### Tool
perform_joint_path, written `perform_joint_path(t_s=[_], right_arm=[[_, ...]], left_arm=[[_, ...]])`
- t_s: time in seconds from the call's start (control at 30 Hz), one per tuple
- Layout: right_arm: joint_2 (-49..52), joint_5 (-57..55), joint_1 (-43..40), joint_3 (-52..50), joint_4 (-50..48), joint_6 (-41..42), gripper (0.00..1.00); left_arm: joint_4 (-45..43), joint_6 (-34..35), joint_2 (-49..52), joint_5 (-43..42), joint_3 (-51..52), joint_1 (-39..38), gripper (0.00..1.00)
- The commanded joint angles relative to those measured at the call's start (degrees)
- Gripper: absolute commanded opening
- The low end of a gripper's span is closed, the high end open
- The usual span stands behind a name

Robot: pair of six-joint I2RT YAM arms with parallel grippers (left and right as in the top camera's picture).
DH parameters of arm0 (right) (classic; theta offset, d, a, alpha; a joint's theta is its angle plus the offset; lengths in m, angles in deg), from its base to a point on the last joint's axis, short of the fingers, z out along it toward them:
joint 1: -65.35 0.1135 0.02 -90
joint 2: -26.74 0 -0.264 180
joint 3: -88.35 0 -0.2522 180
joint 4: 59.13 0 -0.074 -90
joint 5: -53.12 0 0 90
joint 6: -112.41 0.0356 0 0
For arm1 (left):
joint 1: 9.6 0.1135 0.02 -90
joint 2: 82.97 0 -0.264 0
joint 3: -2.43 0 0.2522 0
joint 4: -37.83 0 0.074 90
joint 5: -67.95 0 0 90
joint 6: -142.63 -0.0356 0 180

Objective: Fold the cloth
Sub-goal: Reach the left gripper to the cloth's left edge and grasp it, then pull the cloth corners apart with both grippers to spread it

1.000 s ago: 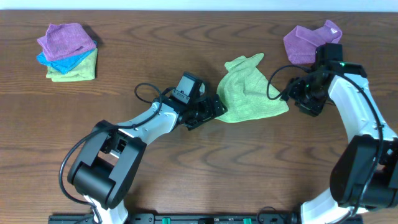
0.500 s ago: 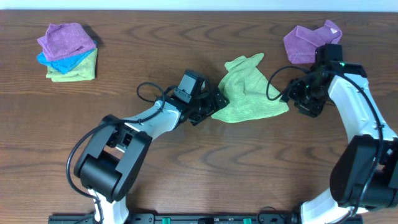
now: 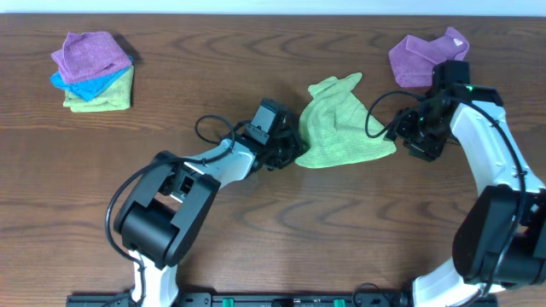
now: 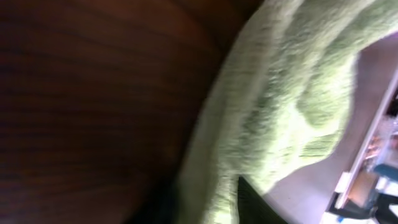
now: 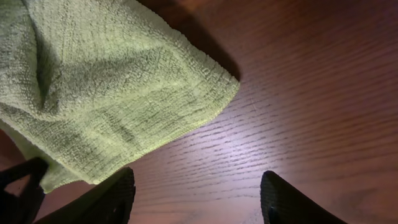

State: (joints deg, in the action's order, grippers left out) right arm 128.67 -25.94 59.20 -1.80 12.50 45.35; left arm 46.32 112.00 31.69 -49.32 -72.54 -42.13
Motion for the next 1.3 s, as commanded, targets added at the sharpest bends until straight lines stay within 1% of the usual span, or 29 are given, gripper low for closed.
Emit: perform_joint_path(t_s=[0.0, 0.07, 0.3, 0.4, 0.47, 0.6, 0.77, 0.9, 1.03, 1.27], right_arm=[[-0.1, -0.3, -0.2, -0.2, 0.1, -0.9, 0.65], [-0.1, -1.2, -0.2, -0.2, 0.3, -1.2, 0.65], [-0.1, -6.4, -0.3, -3.0, 0.2, -2.6, 0.68], [-0.1, -6.4, -0.5, -6.9, -2.0, -2.9, 0.69], [-0.1, -5.8, -0.5, -10.8, -5.2, -2.9, 0.69], [-0.1, -1.6, -0.5, -17.3, -12.3, -3.1, 0.68], [-0.1, 6.2, -0.5, -22.0, -20.9, -3.0, 0.65], [-0.1, 10.6, -0.1, -23.0, -24.9, -1.2, 0.63], [-0.1, 13.4, 1.7, -23.0, -27.7, 1.0, 0.63], [0.0, 13.2, 7.3, -23.0, -30.4, 4.5, 0.63]], left_arm=[[0.3, 0.0, 1.5, 2.5, 0.3, -0.3, 0.16], [0.3, -0.1, 1.5, 2.7, 0.3, -0.1, 0.06], [0.3, -1.7, 1.5, 2.7, 0.3, 1.7, 0.06], [1.0, -3.7, 1.5, 1.4, 0.3, 4.0, 0.06], [1.3, -5.5, 1.5, -0.7, 0.3, 6.2, 0.06], [3.6, -8.2, 1.5, -2.8, 0.3, 10.0, 0.06], [7.9, -11.8, 1.5, -3.3, 0.3, 13.2, 0.06], [10.1, -14.3, 1.5, -3.5, 0.3, 15.0, 0.06], [11.1, -15.0, 1.5, -3.5, 0.3, 16.5, 0.06], [11.0, -15.1, 1.5, -5.2, 0.3, 17.1, 0.06]])
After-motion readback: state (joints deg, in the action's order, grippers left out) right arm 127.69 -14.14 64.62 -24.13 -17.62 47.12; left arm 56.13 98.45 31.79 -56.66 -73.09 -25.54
